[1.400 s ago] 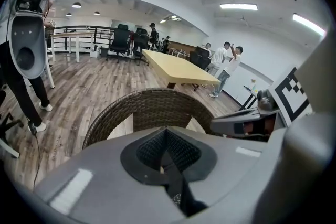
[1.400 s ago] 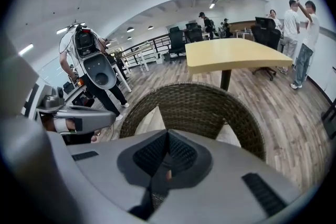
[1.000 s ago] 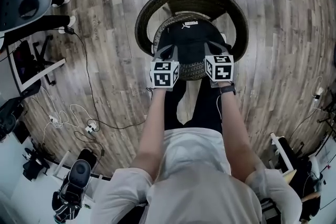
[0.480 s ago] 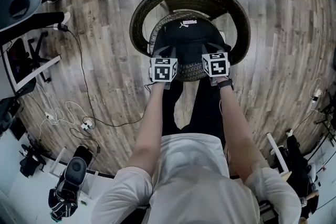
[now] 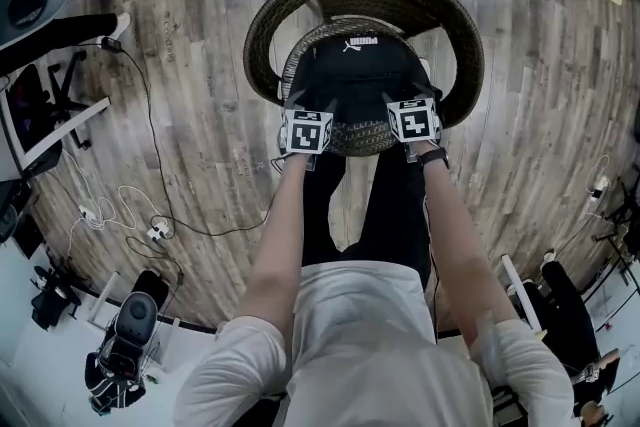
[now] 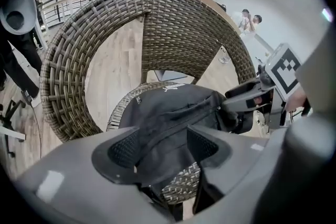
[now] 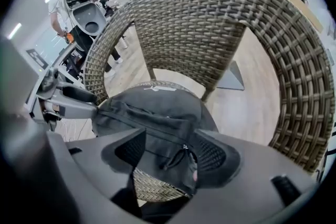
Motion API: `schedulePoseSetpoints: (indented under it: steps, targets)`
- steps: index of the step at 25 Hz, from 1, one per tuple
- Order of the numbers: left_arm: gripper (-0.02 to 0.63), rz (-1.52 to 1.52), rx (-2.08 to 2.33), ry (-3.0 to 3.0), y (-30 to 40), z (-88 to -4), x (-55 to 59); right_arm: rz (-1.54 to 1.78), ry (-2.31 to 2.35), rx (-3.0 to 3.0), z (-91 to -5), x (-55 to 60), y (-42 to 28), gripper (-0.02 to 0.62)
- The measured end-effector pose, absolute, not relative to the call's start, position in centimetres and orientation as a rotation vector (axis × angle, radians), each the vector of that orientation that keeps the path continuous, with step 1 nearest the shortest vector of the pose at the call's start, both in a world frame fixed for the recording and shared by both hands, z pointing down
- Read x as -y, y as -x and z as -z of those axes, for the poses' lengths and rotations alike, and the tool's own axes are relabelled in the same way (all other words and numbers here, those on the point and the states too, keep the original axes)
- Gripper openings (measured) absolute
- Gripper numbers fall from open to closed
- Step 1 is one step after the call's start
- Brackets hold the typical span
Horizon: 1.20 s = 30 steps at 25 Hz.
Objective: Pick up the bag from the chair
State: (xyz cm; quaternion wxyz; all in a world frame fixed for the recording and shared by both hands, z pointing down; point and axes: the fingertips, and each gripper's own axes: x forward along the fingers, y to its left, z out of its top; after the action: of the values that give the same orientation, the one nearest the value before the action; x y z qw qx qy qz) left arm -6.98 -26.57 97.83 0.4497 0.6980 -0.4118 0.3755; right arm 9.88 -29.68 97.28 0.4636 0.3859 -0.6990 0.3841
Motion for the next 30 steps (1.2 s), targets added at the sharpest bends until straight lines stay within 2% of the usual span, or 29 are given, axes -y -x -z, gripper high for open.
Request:
schedulePoseSetpoints:
  steps: [2, 4, 11, 15, 16, 18, 21, 26, 30]
  targets:
    - [0.341, -0.937, 1.039, -1.727, 7.4, -98.5, 26.6, -0.954, -0.982, 1.665, -98.1, 29.6, -11.0, 0.281]
    - [0.388, -0.946, 1.050, -1.712, 8.0, -99.4, 26.5, -0.942, -1.007, 1.628, -98.7, 29.7, -11.9, 0.293]
    - [0.394, -1.021, 1.125, -1.521, 11.2, -103.2, 25.1, -0.903, -0.952, 1.571, -100.5, 29.0, -13.2, 0.296]
    - [0.297, -1.076, 1.153, -1.478, 11.6, -103.9, 24.5, -0.888, -0.944, 1.558, -100.8, 29.1, -13.5, 0.294]
    - [0.276, -1.081, 1.144, -1.480, 11.4, -103.9, 24.5, -0.887, -0.952, 1.551, -101.0, 29.2, -13.7, 0.271]
    - [0.233, -1.098, 1.123, -1.489, 10.8, -104.0, 24.6, -0.892, -0.962, 1.529, -101.2, 29.2, -14.3, 0.182]
    - [0.161, -1.153, 1.107, -1.507, 10.3, -104.1, 24.5, -0.883, -0.938, 1.523, -101.2, 29.0, -14.2, 0.164]
    - [0.098, -1.142, 1.123, -1.510, 9.4, -103.5, 24.3, -0.857, -0.956, 1.542, -100.6, 28.9, -14.1, 0.089]
    - [0.083, -1.132, 1.108, -1.523, 9.5, -102.6, 24.1, -0.862, -0.975, 1.568, -99.6, 29.0, -13.3, 0.069]
